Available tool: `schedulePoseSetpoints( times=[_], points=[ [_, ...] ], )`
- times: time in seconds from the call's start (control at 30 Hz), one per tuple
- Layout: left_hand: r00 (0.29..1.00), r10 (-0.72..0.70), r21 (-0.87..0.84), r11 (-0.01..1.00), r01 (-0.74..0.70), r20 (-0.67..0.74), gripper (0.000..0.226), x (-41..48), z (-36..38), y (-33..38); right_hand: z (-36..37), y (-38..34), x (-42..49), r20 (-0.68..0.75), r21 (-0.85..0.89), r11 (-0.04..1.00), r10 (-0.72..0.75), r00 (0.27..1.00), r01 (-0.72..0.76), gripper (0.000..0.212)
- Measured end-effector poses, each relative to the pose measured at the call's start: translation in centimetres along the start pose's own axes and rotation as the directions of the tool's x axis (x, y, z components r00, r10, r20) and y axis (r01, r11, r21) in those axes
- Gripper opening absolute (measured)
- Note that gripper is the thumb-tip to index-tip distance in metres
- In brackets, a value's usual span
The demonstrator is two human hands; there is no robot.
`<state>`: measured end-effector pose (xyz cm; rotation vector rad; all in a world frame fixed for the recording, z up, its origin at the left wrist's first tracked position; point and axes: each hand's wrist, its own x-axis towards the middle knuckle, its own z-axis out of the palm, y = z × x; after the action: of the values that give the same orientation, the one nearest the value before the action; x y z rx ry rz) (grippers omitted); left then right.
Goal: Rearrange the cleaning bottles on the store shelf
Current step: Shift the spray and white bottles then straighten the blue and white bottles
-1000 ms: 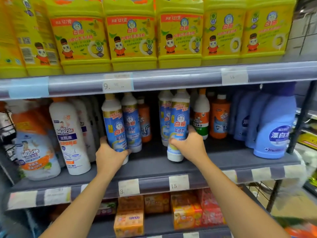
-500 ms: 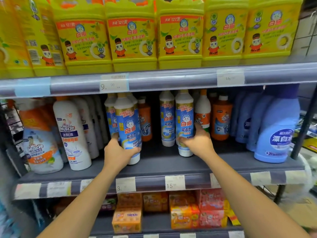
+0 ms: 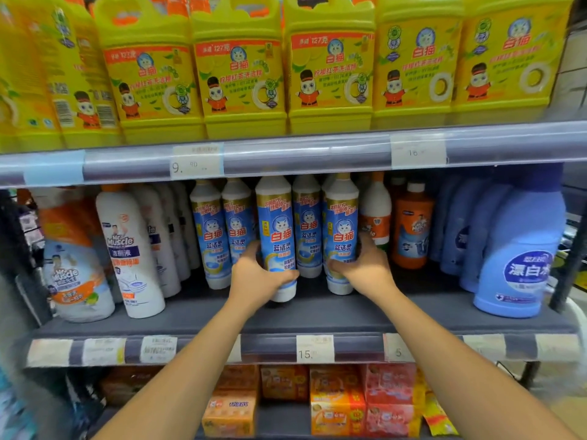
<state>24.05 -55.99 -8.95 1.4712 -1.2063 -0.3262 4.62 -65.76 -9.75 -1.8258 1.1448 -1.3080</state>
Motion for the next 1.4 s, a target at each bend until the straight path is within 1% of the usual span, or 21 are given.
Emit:
schedulePoseSetpoints(
  times=[0.2,0.4,0.5,0.53,0.57,0.63,0.67,0.7,0.73,0.83,0.9,1.03,1.2,1.4],
  points=[
    [1.0,-0.004,-0.06,0.998,0.003,-0.014,0.059,0.1,0.9,0.2,0.5,0.5,0.6,0.041,-0.035,0.999,0.031,0.999,-0.029,0.061],
    [1.0,-0.015,-0.076,0.997,0.015,-0.001,0.062,0.6,2.3,-0.1,0.5,0.2,0.4,0.061,-0.097,0.995,0.035,0.998,-0.029,0.062],
    [0.999,-0.03,-0.083,0.996,0.031,0.015,0.066,0.9,2.9,-0.2,-0.7,-0.5,-0.5,0.121,-0.169,0.985,0.048,0.991,-0.027,0.066],
    [0.999,-0.035,-0.089,0.995,0.037,0.024,0.067,1.0,3.1,-0.2,-1.6,-0.6,-1.2,0.148,-0.23,0.973,0.049,0.988,-0.014,0.067],
    [0.999,-0.039,-0.094,0.995,0.042,0.033,0.066,1.1,3.3,-0.2,-2.6,-0.6,-2.0,0.175,-0.335,0.942,0.053,0.983,0.009,0.068],
    [0.998,-0.052,-0.106,0.993,0.057,0.046,0.063,1.3,3.8,-0.5,-4.6,-0.1,-4.3,0.235,-0.584,0.806,0.055,0.97,0.095,0.066],
    [0.997,-0.061,-0.112,0.991,0.067,0.051,0.061,1.3,4.1,-0.7,-5.4,0.4,-5.6,0.27,-0.663,0.733,0.046,0.962,0.151,0.065],
    [0.996,-0.069,-0.117,0.99,0.075,0.056,0.061,1.3,4.5,-0.9,-5.9,0.9,-6.8,0.307,-0.706,0.679,0.037,0.951,0.201,0.067],
    [0.996,-0.072,-0.118,0.99,0.078,0.06,0.062,1.4,4.7,-1.0,-6.1,1.3,-7.9,0.339,-0.728,0.641,0.029,0.94,0.243,0.074],
    [0.996,-0.064,-0.12,0.99,0.071,0.066,0.069,1.6,5.1,-1.3,-6.0,2.3,-9.2,0.421,-0.772,0.537,0.033,0.906,0.339,0.096],
    [0.996,-0.055,-0.115,0.991,0.063,0.077,0.071,1.7,5.1,-1.4,-6.0,2.7,-9.3,0.435,-0.785,0.512,0.053,0.899,0.349,0.101],
    [0.991,-0.08,-0.087,0.992,0.09,0.103,0.068,1.3,4.8,-1.9,-5.8,3.3,-9.2,0.431,-0.789,0.5,0.038,0.901,0.356,0.101],
    [0.991,-0.115,-0.064,0.991,0.12,0.072,0.064,0.9,5.0,-2.0,-5.7,3.4,-9.3,0.425,-0.789,0.503,0.033,0.904,0.353,0.101],
    [0.979,-0.199,-0.075,0.976,0.203,0.049,0.058,1.1,5.2,-1.7,-5.7,3.5,-9.4,0.433,-0.78,0.514,0.028,0.901,0.358,0.099]
  ],
)
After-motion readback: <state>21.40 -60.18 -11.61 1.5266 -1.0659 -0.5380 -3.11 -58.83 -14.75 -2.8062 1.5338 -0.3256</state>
